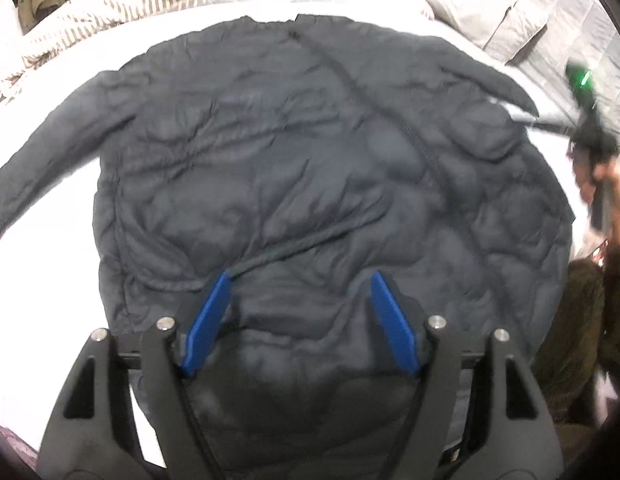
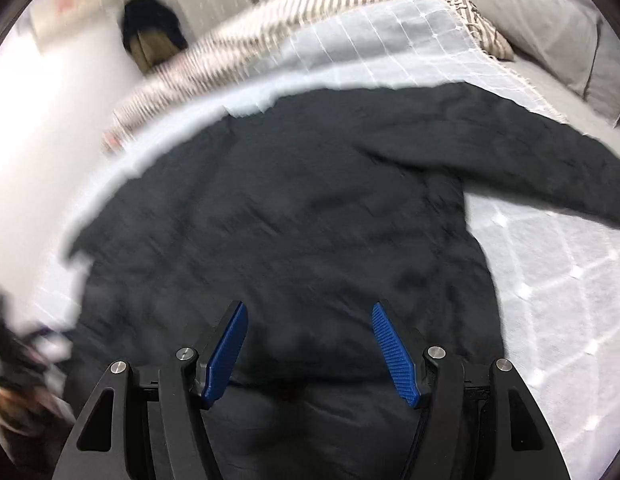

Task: Fold large clothes
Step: 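Release the jacket and smooth it flat with both open tools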

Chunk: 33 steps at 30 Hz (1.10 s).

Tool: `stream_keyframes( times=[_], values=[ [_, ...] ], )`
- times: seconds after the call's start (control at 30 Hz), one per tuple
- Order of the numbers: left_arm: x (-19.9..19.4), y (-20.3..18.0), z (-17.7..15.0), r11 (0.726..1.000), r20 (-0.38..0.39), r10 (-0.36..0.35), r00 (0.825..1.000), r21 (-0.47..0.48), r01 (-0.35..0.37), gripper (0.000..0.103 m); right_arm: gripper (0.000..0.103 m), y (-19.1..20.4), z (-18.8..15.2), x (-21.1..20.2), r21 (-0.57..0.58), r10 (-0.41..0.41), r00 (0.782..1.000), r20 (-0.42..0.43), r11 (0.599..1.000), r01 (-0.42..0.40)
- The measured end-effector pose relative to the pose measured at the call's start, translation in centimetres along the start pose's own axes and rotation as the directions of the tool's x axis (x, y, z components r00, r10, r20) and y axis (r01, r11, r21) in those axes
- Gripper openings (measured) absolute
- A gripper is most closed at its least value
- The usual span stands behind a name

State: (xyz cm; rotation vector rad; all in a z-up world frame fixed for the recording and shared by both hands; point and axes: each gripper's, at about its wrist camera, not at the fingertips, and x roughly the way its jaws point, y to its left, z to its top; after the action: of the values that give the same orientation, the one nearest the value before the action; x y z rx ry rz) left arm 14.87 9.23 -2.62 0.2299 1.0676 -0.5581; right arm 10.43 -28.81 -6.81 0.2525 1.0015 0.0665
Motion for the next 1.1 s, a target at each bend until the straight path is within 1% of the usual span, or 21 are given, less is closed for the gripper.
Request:
stream_keyframes(
  times=[0.03,0.1,0.17,0.2,0.3,0.33,0.43,0.5,0.6,0.63,0.7,0.73,0.8,0.83,0.9,0.93,1.0,1.03,1.1],
  values=[
    [-0.2,-0.5,0.2,1.000,0.015,-0.002,1.000,0.005,0.002,0.079,0.066,0.2,-1.1,1.1,-0.060,-0.072,0.996,-0.058,0.996,0.069],
    [-0.2,-1.6,0.8,1.000,0.027,-0.002,1.000,0.027,0.001,0.079,0.066,0.4,-2.8,2.3,-0.141,-0.135,0.983,-0.122,0.983,0.117],
    [0.0,-2.7,1.0,0.998,0.033,0.005,0.999,0.057,-0.007,0.079,0.066,0.4,-3.6,1.2,-0.189,-0.168,0.981,-0.102,0.971,0.146],
    [0.3,-3.3,1.3,0.997,0.034,0.007,0.999,0.070,-0.009,0.079,0.066,0.2,-3.8,0.6,-0.192,-0.167,0.981,-0.097,0.970,0.146],
    [1.6,-5.8,2.8,0.995,0.042,0.003,0.999,0.104,-0.007,0.079,0.066,-1.0,-3.8,-1.9,-0.143,-0.121,0.991,-0.058,0.983,0.111],
    [1.9,-6.6,3.1,0.994,0.050,-0.007,0.999,0.111,0.001,0.079,0.066,-1.5,-3.8,-2.5,-0.122,-0.110,0.993,-0.038,0.987,0.105],
    [3.3,-9.3,4.4,0.991,0.070,-0.047,0.996,0.126,0.038,0.079,0.066,-3.5,-3.0,-4.4,-0.008,-0.082,0.995,0.055,0.997,0.083],
    [4.1,-11.0,5.3,0.988,0.100,-0.073,0.992,0.142,0.059,0.079,0.066,-3.7,-2.5,-4.4,0.036,-0.056,0.995,0.084,0.998,0.053],
    [5.2,-13.1,6.8,0.983,0.158,-0.107,0.982,0.167,0.080,0.079,0.066,-3.4,-1.3,-3.3,0.057,-0.027,0.994,0.109,0.998,0.021],
    [5.9,-13.7,7.3,0.981,0.176,-0.125,0.976,0.172,0.094,0.079,0.066,-3.1,-1.0,-2.6,0.056,-0.026,0.994,0.109,0.998,0.020],
    [7.3,-14.2,7.8,0.978,0.177,-0.149,0.973,0.174,0.118,0.079,0.066,-2.5,-0.7,-0.9,0.049,-0.028,0.996,0.084,0.999,0.024],
    [8.2,-14.1,7.7,0.977,0.166,-0.155,0.974,0.171,0.127,0.079,0.066,-2.5,-0.7,0.0,0.046,-0.039,0.997,0.062,0.998,0.036],
    [10.3,-13.7,6.9,0.978,0.113,-0.153,0.982,0.158,0.135,0.079,0.067,-2.9,-1.3,1.3,0.027,-0.056,0.998,0.020,0.998,0.056],
    [10.9,-13.3,6.1,0.978,0.099,-0.155,0.983,0.158,0.139,0.079,0.067,-3.3,-1.8,1.5,0.015,-0.044,0.999,0.016,0.999,0.043],
    [10.3,-12.4,4.9,0.971,0.110,-0.186,0.976,0.171,0.166,0.079,0.068,-4.2,-2.9,1.0,0.000,0.002,1.000,0.016,1.000,-0.002],
    [9.8,-12.0,4.4,0.968,0.091,-0.196,0.976,0.179,0.177,0.079,0.068,-4.9,-3.7,0.7,-0.012,0.028,0.999,0.017,1.000,-0.028],
    [8.9,-11.6,3.3,0.962,0.043,-0.190,0.981,0.208,0.177,0.079,0.068,-5.5,-5.2,0.2,-0.055,0.055,0.998,0.019,0.997,-0.054],
    [8.3,-11.5,2.5,0.959,0.025,-0.174,0.984,0.232,0.164,0.079,0.068,-5.4,-5.9,-0.3,-0.073,0.051,0.998,0.021,0.996,-0.049],
    [6.6,-10.7,0.9,0.954,0.021,-0.141,0.990,0.271,0.130,0.079,0.068,-5.1,-6.8,-0.9,-0.084,0.023,1.000,0.012,0.996,-0.022]
  ],
)
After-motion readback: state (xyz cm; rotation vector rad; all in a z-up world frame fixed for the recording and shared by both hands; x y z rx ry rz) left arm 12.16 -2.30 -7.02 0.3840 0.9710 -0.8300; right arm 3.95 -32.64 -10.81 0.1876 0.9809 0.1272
